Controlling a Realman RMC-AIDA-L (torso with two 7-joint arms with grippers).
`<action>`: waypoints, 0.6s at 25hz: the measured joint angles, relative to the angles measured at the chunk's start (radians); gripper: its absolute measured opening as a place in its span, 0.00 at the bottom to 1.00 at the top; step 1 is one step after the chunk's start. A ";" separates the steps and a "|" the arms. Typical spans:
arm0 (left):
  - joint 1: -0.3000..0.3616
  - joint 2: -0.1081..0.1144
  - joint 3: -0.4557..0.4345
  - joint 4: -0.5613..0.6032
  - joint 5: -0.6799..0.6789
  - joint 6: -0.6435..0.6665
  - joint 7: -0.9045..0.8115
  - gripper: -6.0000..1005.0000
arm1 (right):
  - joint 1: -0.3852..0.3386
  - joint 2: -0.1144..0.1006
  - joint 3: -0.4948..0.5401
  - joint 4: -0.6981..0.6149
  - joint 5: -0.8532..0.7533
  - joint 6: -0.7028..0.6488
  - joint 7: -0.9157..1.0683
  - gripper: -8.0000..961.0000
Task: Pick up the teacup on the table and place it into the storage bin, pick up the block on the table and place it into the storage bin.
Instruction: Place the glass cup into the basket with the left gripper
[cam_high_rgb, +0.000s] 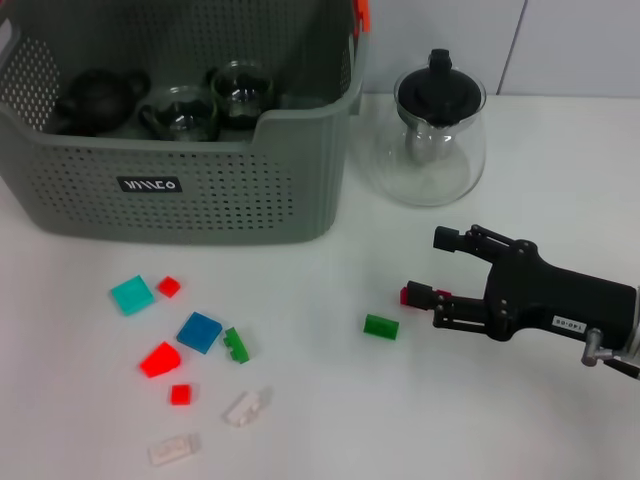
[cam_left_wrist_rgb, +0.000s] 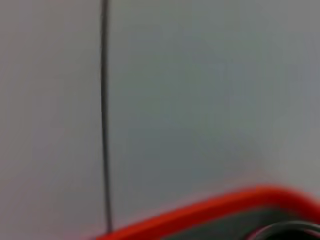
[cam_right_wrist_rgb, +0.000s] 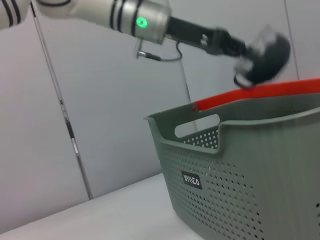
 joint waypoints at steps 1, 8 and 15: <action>-0.016 -0.012 0.029 -0.004 0.079 -0.018 -0.013 0.10 | 0.000 0.000 0.000 0.000 0.000 -0.002 0.000 0.98; -0.105 -0.124 0.142 -0.124 0.454 -0.201 -0.002 0.10 | -0.001 0.000 0.000 0.000 0.000 0.001 0.000 0.98; -0.089 -0.123 0.240 -0.212 0.462 -0.339 0.015 0.11 | -0.002 0.000 0.006 0.000 0.000 0.003 0.000 0.98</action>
